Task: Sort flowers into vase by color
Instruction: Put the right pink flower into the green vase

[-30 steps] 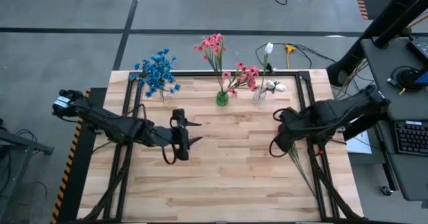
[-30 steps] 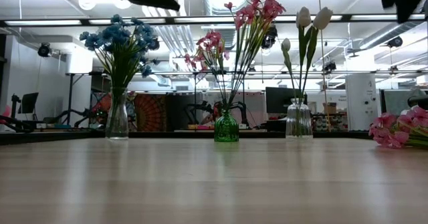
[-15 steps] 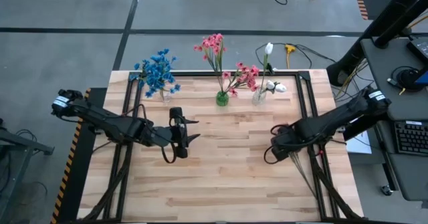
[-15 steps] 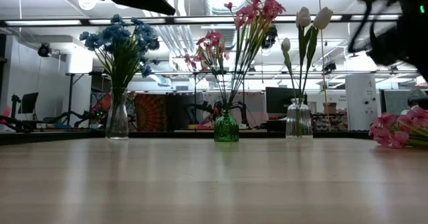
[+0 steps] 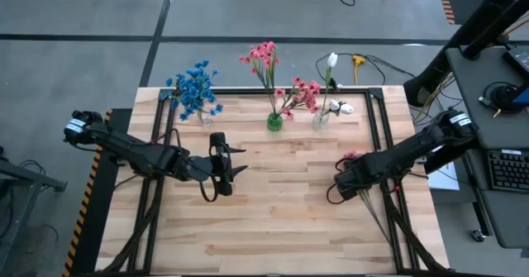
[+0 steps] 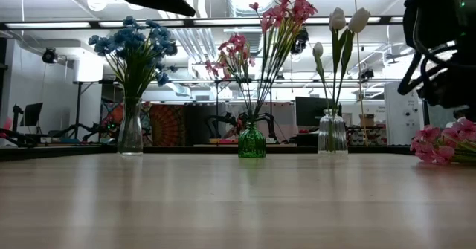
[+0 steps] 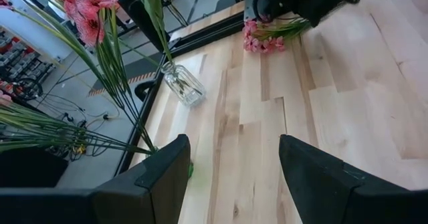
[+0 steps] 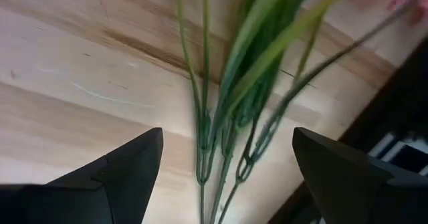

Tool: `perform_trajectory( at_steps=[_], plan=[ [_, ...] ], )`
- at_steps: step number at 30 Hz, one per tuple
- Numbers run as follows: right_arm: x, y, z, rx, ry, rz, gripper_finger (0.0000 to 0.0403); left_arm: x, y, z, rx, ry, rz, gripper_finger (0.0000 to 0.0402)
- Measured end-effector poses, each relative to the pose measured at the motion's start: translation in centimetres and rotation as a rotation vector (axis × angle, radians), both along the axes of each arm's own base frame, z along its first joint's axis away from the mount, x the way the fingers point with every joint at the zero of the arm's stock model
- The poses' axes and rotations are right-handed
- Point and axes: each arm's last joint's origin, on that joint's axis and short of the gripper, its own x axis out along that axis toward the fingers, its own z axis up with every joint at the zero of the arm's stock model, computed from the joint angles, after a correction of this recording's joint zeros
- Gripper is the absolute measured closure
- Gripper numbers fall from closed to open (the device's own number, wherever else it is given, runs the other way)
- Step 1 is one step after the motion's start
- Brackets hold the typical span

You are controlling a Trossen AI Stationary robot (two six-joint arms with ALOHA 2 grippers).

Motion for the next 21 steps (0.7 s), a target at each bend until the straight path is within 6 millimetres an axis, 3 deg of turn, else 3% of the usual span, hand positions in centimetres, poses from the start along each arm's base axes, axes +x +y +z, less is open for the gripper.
perform_trajectory(
  at_steps=[6,9,21],
  plan=[
    [1.1,0.4,-1.3,0.014,-0.004,0.049,0.0080,0.1,0.0,0.0,0.000,0.000,0.000,0.0189],
    [1.6,0.5,-1.8,0.033,-0.016,0.066,0.0102,0.1,0.0,0.0,0.000,0.000,0.000,0.0189],
    [3.2,0.5,-1.1,0.076,-0.113,0.119,0.0318,0.1,0.0,-0.1,-0.003,-0.002,0.001,0.0189]
  ],
)
